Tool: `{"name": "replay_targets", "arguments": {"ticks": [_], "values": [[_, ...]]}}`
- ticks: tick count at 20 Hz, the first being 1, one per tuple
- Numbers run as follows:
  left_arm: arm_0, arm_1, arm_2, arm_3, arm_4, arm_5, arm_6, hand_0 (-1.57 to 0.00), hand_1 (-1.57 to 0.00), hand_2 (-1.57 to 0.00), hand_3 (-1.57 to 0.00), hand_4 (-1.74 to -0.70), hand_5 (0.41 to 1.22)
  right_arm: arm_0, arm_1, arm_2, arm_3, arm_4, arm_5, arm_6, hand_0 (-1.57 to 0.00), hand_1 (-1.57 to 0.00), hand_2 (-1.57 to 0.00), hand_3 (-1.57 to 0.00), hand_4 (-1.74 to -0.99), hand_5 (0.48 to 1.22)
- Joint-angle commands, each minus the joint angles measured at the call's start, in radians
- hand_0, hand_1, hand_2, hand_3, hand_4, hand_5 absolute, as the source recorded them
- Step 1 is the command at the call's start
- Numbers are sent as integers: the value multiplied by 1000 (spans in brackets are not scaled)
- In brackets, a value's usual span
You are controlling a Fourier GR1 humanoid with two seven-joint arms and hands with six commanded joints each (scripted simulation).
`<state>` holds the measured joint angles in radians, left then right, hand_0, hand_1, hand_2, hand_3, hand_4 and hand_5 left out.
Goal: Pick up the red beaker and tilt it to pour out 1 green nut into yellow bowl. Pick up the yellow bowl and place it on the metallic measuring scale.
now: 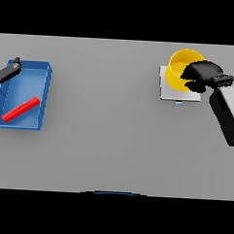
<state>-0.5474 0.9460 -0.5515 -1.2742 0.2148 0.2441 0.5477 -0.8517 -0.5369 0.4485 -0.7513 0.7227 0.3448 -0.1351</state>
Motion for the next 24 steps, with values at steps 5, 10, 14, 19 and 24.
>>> {"name": "replay_targets", "arguments": {"ticks": [5, 10, 14, 19, 24], "values": [[-11, -6, 2, 1, 6, -2, 12, 1, 1, 1, 1, -806, 734, -14, 26, 13, 77, 2, -44, -18, -1548, -1420, -1568, -1481, -1721, 1221], [-19, -16, -3, 20, 4, -12, 23, 1, 1, 1, 1, -812, 744, -38, 31, -2, 113, -26, -5, -5, -1219, -1083, -1132, -824, -1548, 1053], [-42, -40, -15, 60, -16, -13, 21, 1, 1, 1, 1, -805, 740, -48, 37, 0, 139, -26, 9, -16, -499, -443, -597, -635, -1425, 851], [-39, -35, -1, 61, -3, -15, 1, 1, 1, 1, 1, -812, 736, -65, 41, 17, 168, -10, 17, -53, -163, -144, -288, -475, -1356, 755], [-41, -39, 1, 60, 0, -11, 6, 1, 1, 1, 1, -821, 734, -78, 49, 31, 210, 8, 19, -75, -53, -47, -115, -348, -1308, 733]]}}
